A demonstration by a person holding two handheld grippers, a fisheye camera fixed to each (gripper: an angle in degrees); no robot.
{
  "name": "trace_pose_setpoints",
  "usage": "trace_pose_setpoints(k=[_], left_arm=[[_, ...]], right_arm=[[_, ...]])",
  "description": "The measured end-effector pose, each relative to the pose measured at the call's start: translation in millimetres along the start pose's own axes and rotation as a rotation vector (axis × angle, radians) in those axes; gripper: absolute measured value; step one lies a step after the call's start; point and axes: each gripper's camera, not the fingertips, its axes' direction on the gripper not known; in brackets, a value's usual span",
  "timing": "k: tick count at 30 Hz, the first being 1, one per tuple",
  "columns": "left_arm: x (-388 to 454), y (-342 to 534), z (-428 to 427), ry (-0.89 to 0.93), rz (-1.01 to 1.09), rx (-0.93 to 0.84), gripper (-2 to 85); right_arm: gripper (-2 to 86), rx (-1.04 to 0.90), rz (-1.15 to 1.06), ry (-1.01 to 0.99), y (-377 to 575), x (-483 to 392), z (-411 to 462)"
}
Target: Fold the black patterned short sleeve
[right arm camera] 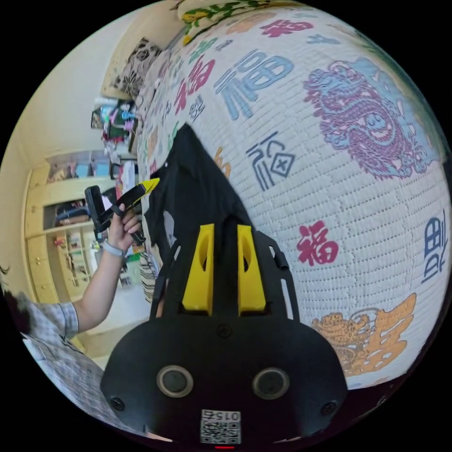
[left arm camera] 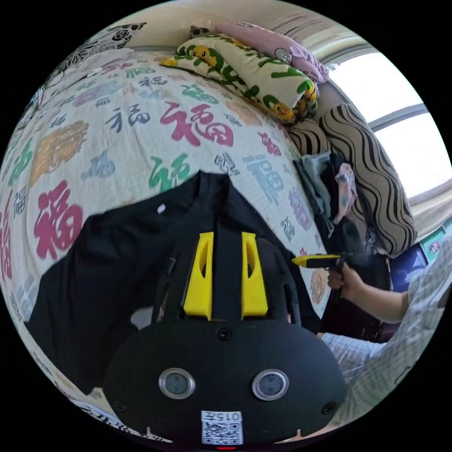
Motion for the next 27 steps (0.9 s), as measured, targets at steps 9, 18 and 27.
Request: trace_pose_setpoints(k=[9, 18, 27], left_arm=[[-5, -35, 20, -0.002, -0.003, -0.074, 1.5], [-5, -28, 11, -0.100, -0.002, -0.051, 0.5], [-19, 33, -49, -0.077, -0.203, 0.164, 8.1]], right_arm=[[2.0, 0.040, 0.110, -0.093, -27, 26, 14], [0.1, 0.079, 0.110, -0.115, -39, 35, 29], [0.8, 0.134, 0.057, -0.059, -36, 31, 33]])
